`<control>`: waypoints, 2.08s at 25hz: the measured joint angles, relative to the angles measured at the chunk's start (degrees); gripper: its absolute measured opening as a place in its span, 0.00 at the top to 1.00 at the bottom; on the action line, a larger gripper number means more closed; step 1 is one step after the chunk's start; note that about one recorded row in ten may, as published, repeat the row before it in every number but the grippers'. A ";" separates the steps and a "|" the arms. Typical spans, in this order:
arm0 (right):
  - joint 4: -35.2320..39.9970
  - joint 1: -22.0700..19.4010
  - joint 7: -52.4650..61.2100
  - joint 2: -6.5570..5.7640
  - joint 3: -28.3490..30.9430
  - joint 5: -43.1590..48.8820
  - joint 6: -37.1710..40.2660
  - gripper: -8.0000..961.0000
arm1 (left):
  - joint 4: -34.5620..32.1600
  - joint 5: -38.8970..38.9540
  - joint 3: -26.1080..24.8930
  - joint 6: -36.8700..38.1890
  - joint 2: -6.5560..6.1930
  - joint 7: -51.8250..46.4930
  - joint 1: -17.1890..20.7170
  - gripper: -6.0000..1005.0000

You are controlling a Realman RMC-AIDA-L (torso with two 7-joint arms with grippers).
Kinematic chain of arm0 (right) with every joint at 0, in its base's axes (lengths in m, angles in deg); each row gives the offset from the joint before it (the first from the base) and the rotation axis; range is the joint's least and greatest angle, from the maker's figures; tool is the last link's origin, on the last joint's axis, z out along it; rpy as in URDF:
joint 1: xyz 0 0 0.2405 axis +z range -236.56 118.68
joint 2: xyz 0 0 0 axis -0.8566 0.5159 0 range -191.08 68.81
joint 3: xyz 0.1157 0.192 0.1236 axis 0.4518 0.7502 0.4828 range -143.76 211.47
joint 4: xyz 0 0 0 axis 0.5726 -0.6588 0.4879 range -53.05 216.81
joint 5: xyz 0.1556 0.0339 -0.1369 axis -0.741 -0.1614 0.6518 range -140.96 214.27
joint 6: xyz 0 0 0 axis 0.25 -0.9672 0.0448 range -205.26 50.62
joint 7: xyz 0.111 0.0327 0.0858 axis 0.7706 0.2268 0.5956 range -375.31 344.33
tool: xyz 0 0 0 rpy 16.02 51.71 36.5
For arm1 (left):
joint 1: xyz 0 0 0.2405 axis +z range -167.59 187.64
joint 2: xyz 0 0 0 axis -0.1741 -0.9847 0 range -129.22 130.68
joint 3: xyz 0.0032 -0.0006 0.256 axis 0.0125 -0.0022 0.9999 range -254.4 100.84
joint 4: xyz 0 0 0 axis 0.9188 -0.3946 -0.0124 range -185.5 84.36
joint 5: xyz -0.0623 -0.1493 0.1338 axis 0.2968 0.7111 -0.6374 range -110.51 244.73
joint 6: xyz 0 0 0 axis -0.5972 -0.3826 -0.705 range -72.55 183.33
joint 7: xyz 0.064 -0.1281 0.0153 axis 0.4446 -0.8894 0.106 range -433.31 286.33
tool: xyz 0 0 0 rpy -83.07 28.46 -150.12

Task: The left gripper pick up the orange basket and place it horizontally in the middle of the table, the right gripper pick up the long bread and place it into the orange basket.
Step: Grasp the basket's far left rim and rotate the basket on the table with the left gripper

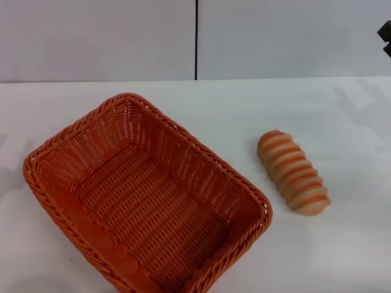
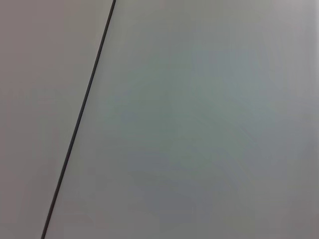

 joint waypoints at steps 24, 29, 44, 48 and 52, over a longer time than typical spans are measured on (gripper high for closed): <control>-0.17 -0.37 -0.01 0.00 -0.05 0.01 0.20 0.30 | -2.83 -0.12 0.68 0.20 -0.08 -1.03 -0.13 0.43; -0.18 -0.41 0.13 0.00 -0.11 0.01 0.63 0.30 | -9.91 -0.20 3.01 0.15 -0.07 -8.05 -0.14 0.43; 0.35 -4.99 0.54 -0.20 0.22 0.01 4.65 0.31 | -62.93 -23.20 10.32 -8.79 0.12 -54.57 -6.19 0.30; 0.41 -6.38 0.62 -0.19 0.71 0.01 5.46 0.30 | -70.69 -29.56 12.92 -8.81 0.19 -60.36 -8.61 0.26; 0.37 -7.53 0.67 -0.15 0.91 0.01 6.22 0.31 | -78.09 -35.31 17.50 -8.89 0.14 -65.21 -10.34 0.22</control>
